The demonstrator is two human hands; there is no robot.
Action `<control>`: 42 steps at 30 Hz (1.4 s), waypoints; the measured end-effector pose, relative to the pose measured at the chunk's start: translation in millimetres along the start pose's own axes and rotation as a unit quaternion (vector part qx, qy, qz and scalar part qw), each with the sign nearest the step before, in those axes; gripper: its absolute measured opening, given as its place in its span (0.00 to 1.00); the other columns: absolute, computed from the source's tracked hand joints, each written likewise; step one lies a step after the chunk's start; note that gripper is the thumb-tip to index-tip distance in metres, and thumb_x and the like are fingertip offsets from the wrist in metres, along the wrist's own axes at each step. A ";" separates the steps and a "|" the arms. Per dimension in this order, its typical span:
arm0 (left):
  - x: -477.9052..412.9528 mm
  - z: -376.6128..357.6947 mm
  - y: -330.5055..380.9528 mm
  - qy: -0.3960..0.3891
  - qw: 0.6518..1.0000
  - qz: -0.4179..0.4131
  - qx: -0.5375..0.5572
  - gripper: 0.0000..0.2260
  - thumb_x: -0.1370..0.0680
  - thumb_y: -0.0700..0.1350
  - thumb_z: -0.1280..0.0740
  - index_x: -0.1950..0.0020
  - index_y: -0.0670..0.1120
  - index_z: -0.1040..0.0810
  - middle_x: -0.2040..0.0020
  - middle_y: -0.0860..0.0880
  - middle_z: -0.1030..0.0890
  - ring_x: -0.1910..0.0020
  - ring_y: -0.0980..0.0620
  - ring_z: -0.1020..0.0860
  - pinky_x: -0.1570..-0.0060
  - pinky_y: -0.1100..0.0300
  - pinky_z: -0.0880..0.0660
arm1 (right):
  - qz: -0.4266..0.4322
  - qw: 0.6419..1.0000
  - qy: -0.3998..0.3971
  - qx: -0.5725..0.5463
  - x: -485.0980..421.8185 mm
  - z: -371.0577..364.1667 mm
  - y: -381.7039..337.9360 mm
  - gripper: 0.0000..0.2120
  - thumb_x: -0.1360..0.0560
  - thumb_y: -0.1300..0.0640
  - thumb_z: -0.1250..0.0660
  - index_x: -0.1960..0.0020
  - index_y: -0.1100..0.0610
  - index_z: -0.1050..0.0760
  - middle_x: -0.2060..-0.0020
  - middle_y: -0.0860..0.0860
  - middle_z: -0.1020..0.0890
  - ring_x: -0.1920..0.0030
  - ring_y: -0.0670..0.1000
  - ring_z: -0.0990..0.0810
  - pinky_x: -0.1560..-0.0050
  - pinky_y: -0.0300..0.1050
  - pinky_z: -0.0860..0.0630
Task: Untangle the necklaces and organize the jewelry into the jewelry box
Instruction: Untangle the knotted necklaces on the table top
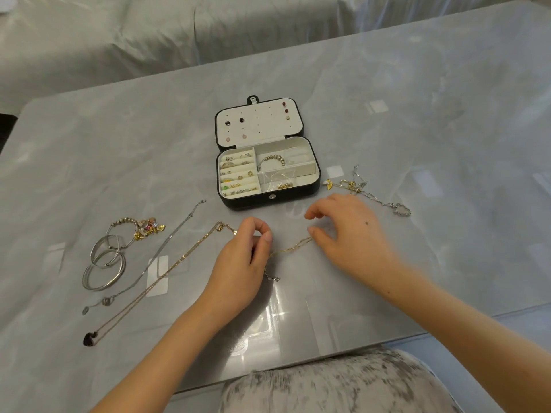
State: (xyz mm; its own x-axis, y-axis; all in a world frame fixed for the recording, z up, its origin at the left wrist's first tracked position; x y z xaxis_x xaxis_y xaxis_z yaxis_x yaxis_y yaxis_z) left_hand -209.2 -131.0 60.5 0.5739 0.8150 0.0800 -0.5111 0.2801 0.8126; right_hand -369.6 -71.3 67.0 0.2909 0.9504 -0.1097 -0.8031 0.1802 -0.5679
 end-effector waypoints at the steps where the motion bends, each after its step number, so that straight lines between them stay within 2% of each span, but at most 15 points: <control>1: -0.8 -0.3 0.0 -0.001 1.000 -0.003 0.001 0.07 0.19 0.45 0.43 0.57 0.54 0.33 0.77 0.55 0.32 0.75 0.59 0.33 0.73 0.68 0.36 | 0.011 1.000 0.006 0.015 1.7 -2.4 -2.3 0.06 0.27 0.57 0.34 0.52 0.57 0.21 0.56 0.52 0.22 0.52 0.54 0.27 0.52 0.41 0.36; 3: -2.3 -1.1 0.3 -0.008 1.000 -0.011 0.001 0.06 0.19 0.46 0.43 0.56 0.53 0.33 0.76 0.55 0.31 0.75 0.58 0.33 0.73 0.67 0.36 | 0.006 1.000 -0.012 -0.012 4.5 -5.5 -9.6 0.06 0.26 0.54 0.35 0.53 0.54 0.20 0.56 0.49 0.21 0.52 0.50 0.28 0.52 0.35 0.37; 5: -2.8 -1.7 1.4 -0.016 1.000 -0.018 0.006 0.06 0.19 0.45 0.43 0.56 0.52 0.33 0.76 0.56 0.30 0.75 0.58 0.33 0.73 0.67 0.37 | -0.031 0.992 -0.064 -0.107 5.2 -8.1 -16.6 0.06 0.26 0.52 0.33 0.53 0.51 0.19 0.59 0.43 0.22 0.56 0.40 0.27 0.54 0.27 0.36; 8: -2.7 -2.7 4.4 -0.030 0.999 -0.013 0.028 0.05 0.19 0.44 0.43 0.55 0.49 0.32 0.76 0.58 0.28 0.76 0.58 0.33 0.74 0.69 0.38 | -0.076 0.971 -0.106 -0.201 4.7 -12.2 -21.5 0.05 0.27 0.53 0.32 0.53 0.51 0.18 0.66 0.38 0.22 0.63 0.33 0.26 0.60 0.24 0.33; 11: -3.4 -2.8 4.8 -0.034 0.998 -0.005 0.052 0.05 0.19 0.44 0.42 0.54 0.48 0.31 0.77 0.56 0.28 0.77 0.59 0.34 0.74 0.69 0.38 | -0.110 0.954 -0.110 -0.254 3.9 -14.6 -21.4 0.04 0.28 0.54 0.30 0.56 0.53 0.17 0.76 0.36 0.25 0.70 0.33 0.27 0.66 0.26 0.34; 13: -4.7 -1.8 2.9 -0.036 0.997 -0.001 0.067 0.05 0.19 0.45 0.42 0.55 0.48 0.31 0.77 0.54 0.31 0.76 0.59 0.36 0.74 0.69 0.38 | -0.131 0.943 -0.108 -0.285 3.1 -14.2 -20.1 0.03 0.28 0.56 0.30 0.57 0.55 0.17 0.79 0.34 0.26 0.73 0.34 0.28 0.68 0.25 0.34; 18: -6.6 -0.4 0.8 -0.061 0.995 -0.002 0.081 0.04 0.20 0.45 0.41 0.54 0.48 0.30 0.75 0.54 0.30 0.75 0.58 0.35 0.73 0.67 0.38 | -0.126 0.947 -0.133 -0.264 4.6 -18.4 -21.6 0.02 0.28 0.55 0.31 0.58 0.52 0.19 0.79 0.33 0.27 0.73 0.34 0.28 0.69 0.27 0.36; 21: -7.7 2.5 2.9 -0.069 0.995 -0.008 0.076 0.05 0.20 0.46 0.40 0.53 0.47 0.29 0.75 0.52 0.29 0.74 0.57 0.34 0.72 0.66 0.36 | -0.129 0.930 -0.137 -0.315 5.0 -19.7 -24.1 0.04 0.28 0.59 0.31 0.56 0.57 0.17 0.80 0.36 0.27 0.74 0.36 0.29 0.69 0.27 0.36; 25: -9.3 6.8 5.9 -0.065 0.995 0.006 0.071 0.05 0.20 0.46 0.40 0.52 0.46 0.28 0.75 0.52 0.28 0.74 0.57 0.32 0.71 0.66 0.34 | -0.163 0.911 -0.111 -0.364 4.3 -22.0 -20.9 0.02 0.29 0.61 0.29 0.59 0.59 0.18 0.79 0.40 0.27 0.75 0.38 0.31 0.69 0.28 0.36; 29: -11.3 9.2 4.9 -0.040 0.996 0.053 0.066 0.08 0.20 0.48 0.40 0.55 0.46 0.27 0.76 0.54 0.27 0.74 0.60 0.31 0.69 0.67 0.33 | -0.143 0.923 -0.098 -0.343 5.0 -19.3 -17.4 0.02 0.30 0.59 0.29 0.61 0.55 0.19 0.74 0.42 0.24 0.73 0.39 0.30 0.66 0.32 0.34; 32: -13.9 11.2 0.9 -0.041 0.990 0.104 0.084 0.08 0.22 0.44 0.37 0.57 0.41 0.24 0.73 0.52 0.25 0.71 0.56 0.29 0.64 0.61 0.32 | -0.108 0.947 -0.069 -0.294 7.8 -17.2 -14.4 0.05 0.30 0.57 0.29 0.63 0.49 0.21 0.71 0.41 0.23 0.71 0.41 0.30 0.64 0.35 0.32; 35: -13.7 14.6 -0.7 -0.073 0.980 0.152 0.108 0.08 0.25 0.41 0.33 0.58 0.36 0.22 0.72 0.48 0.24 0.72 0.55 0.29 0.66 0.63 0.32 | -0.083 0.961 -0.048 -0.258 11.3 -16.7 -11.8 0.07 0.31 0.55 0.29 0.64 0.45 0.23 0.67 0.42 0.21 0.66 0.47 0.28 0.64 0.37 0.32; 38: -12.1 17.8 0.8 -0.117 0.965 0.194 0.131 0.09 0.26 0.40 0.31 0.58 0.34 0.20 0.71 0.47 0.25 0.72 0.55 0.31 0.72 0.69 0.34 | -0.061 0.968 -0.033 -0.241 13.6 -15.7 -10.0 0.07 0.31 0.54 0.28 0.63 0.43 0.22 0.66 0.44 0.20 0.63 0.44 0.27 0.61 0.38 0.32; 42: -11.1 18.1 2.9 -0.163 0.950 0.219 0.155 0.06 0.27 0.39 0.32 0.57 0.37 0.17 0.66 0.44 0.24 0.70 0.56 0.32 0.69 0.67 0.35 | -0.048 0.971 -0.032 -0.231 17.7 -14.2 -9.1 0.04 0.31 0.53 0.28 0.61 0.44 0.21 0.65 0.44 0.20 0.62 0.44 0.27 0.60 0.41 0.30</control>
State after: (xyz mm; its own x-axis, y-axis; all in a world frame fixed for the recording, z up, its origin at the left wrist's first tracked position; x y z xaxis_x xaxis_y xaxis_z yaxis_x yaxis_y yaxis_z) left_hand -205.4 -148.4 72.4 0.5433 0.6043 0.5828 -0.5630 -0.2527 0.7869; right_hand -349.7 -59.7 58.7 0.3070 0.9517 0.0045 -0.4500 0.1494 -0.8804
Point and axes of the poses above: each hand's wrist, its own x-axis away from the middle knuckle, its own z-axis out of the back of the hand, y = z × x, the point moved 2 cm from there along -x, towards the middle knuckle
